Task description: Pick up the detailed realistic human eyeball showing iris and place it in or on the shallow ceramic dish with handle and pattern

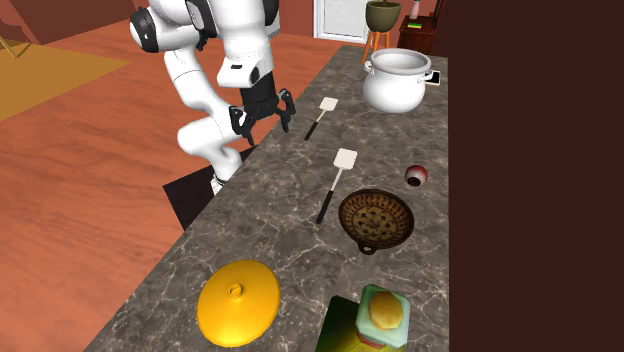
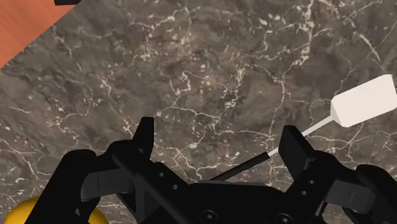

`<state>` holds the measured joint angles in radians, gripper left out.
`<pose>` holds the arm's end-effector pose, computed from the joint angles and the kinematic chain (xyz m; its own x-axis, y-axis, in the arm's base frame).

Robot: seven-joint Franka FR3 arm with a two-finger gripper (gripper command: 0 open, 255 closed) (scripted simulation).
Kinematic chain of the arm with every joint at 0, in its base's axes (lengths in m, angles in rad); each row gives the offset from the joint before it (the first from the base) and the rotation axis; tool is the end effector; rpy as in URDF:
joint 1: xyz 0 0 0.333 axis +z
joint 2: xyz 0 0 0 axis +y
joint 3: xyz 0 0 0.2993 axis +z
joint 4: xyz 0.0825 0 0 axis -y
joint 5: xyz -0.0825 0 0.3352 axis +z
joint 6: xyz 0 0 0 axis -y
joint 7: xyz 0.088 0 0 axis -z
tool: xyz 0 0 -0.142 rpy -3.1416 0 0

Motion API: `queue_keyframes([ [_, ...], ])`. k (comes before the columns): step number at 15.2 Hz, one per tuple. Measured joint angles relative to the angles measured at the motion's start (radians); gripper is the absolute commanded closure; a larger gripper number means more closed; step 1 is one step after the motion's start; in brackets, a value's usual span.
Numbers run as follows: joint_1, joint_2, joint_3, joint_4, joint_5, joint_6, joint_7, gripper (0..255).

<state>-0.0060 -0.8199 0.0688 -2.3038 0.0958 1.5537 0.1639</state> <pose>0.2609 0.0365 0.5726 0.9913 -0.1175 0.0602 -0.1142 -0.9919 -0.0557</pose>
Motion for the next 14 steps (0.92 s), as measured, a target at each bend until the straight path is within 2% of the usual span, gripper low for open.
queue_keyframes([
  [5, 0.008, 0.067, 0.06, 0.012, 0.037, 0.063, 0.068, 0],
  [14, 0.011, 0.311, 0.223, 0.129, 0.09, 0.218, 0.266, 0],
])
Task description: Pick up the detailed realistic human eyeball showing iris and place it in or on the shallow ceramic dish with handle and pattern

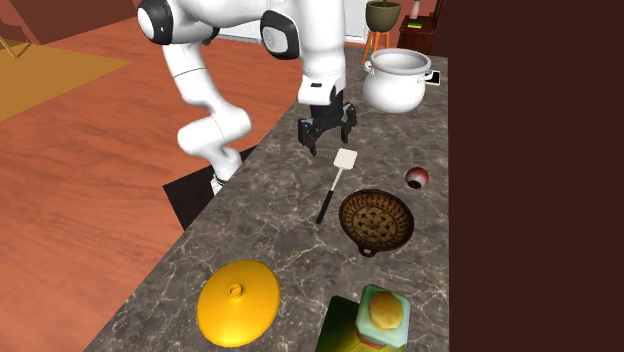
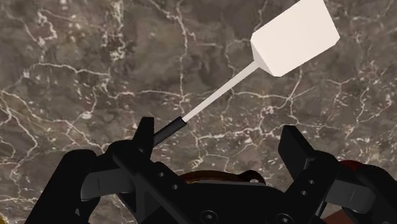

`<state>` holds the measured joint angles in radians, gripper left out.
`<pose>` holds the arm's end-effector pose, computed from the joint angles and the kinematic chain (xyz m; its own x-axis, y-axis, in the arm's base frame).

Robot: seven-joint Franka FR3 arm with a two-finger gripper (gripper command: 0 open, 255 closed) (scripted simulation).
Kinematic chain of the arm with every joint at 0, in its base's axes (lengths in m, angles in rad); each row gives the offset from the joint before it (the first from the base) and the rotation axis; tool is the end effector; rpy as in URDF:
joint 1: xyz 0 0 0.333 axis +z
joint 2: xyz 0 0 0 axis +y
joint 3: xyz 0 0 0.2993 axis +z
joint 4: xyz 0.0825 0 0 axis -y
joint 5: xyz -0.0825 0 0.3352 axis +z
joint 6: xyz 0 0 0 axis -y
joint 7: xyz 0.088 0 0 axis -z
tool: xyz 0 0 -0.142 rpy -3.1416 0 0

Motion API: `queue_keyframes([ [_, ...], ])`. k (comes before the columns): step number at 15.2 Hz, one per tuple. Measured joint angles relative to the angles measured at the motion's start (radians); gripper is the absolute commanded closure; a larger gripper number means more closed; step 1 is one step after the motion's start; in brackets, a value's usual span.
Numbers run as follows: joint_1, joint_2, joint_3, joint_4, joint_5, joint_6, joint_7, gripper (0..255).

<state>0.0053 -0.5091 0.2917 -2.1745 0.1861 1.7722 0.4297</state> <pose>0.3481 0.1476 0.5433 0.9794 -0.1917 0.0629 -0.1867 -0.9794 -0.0775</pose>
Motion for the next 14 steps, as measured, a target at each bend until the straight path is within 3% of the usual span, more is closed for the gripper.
queue_keyframes([
  [8, -0.008, 0.272, 0.136, 0.183, -0.047, 0.109, 0.196, 0],
  [14, 0.013, 0.53, 0.215, 0.402, -0.167, 0.139, 0.368, 0],
])
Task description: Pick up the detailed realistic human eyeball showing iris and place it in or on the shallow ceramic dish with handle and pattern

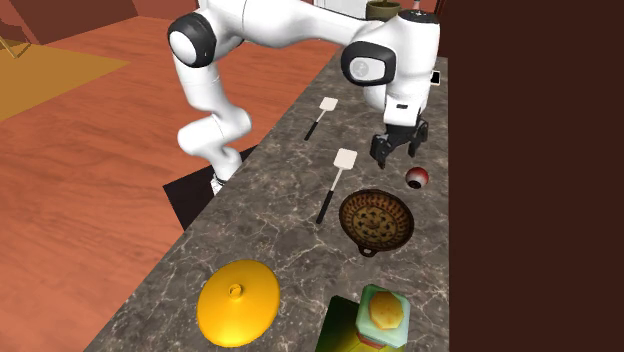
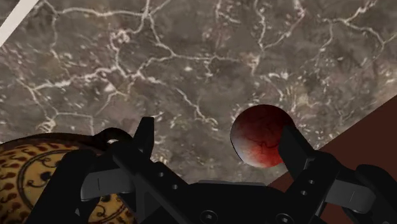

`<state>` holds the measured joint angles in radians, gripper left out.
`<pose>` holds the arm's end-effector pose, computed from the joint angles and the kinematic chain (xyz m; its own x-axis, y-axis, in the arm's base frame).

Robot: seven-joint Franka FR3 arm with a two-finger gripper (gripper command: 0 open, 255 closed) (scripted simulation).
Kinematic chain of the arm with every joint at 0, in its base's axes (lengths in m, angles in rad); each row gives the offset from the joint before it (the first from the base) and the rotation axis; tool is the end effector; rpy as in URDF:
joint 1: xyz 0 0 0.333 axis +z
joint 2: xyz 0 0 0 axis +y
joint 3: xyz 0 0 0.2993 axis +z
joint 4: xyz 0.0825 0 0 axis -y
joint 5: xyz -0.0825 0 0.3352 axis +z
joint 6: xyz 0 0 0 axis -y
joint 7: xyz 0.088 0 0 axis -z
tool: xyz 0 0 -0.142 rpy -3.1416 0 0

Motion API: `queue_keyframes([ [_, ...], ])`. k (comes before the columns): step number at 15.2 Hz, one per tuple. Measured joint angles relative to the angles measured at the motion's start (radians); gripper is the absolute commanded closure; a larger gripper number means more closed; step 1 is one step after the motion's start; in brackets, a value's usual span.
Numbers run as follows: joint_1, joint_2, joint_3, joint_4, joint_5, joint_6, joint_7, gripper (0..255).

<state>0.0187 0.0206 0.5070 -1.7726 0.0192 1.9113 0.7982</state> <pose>0.4648 0.2699 0.5078 0.9586 -0.2776 0.0634 -0.2701 -0.9570 -0.1062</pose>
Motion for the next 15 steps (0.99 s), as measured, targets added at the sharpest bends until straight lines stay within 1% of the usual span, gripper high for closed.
queue_keyframes([
  [3, 0.035, 0.134, 0.018, 0.137, -0.074, -0.014, 0.082, 0],
  [5, 0.057, 0.191, 0.021, 0.186, -0.106, -0.012, 0.118, 0],
  [12, 0.068, 0.234, 0.017, 0.151, -0.131, 0.062, 0.138, 0],
  [15, 0.067, 0.233, 0.017, 0.139, -0.131, 0.072, 0.138, 0],
])
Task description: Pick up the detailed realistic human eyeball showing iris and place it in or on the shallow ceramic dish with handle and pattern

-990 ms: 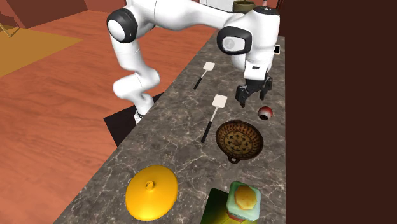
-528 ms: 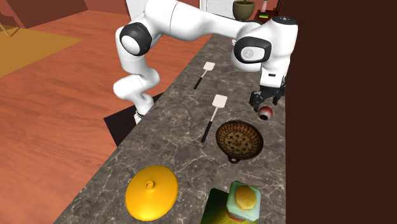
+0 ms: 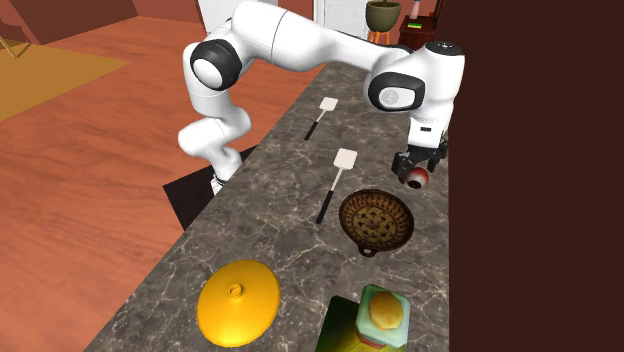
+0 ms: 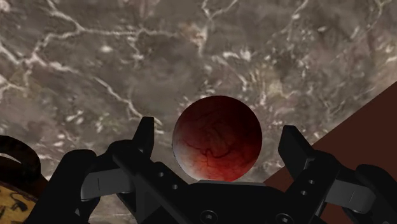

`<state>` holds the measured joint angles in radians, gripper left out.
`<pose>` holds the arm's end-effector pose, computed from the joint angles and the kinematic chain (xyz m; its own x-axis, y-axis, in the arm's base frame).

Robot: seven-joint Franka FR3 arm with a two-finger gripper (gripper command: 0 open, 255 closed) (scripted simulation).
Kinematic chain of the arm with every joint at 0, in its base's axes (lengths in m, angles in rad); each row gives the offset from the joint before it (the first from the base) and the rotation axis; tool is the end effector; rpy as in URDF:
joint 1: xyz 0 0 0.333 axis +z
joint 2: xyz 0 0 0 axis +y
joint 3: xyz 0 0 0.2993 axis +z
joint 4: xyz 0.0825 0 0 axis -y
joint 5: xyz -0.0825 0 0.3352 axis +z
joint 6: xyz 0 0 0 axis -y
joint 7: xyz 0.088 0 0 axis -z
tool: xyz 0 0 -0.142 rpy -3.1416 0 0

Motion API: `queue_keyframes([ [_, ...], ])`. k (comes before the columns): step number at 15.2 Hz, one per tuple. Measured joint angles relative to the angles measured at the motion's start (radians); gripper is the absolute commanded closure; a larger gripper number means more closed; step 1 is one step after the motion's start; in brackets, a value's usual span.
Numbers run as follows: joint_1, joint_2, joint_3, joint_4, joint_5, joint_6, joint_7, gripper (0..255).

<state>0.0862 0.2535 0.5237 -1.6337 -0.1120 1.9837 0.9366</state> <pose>0.5089 0.3127 0.4611 0.9491 -0.3085 0.0631 -0.3000 -0.9468 -0.1164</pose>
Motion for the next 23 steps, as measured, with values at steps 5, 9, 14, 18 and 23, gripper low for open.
queue_keyframes([
  [5, 0.0, 0.0, 0.0, 0.0, 0.0, 0.001, 0.0, 255],
  [9, 0.0, 0.0, 0.0, 0.0, -0.001, 0.001, 0.0, 255],
  [14, 0.0, 0.0, 0.0, 0.0, -0.001, 0.001, 0.0, 255],
  [18, 0.001, -0.004, 0.001, 0.035, 0.003, -0.038, -0.003, 255],
  [23, 0.005, -0.003, 0.003, 0.103, 0.004, -0.105, -0.004, 255],
])
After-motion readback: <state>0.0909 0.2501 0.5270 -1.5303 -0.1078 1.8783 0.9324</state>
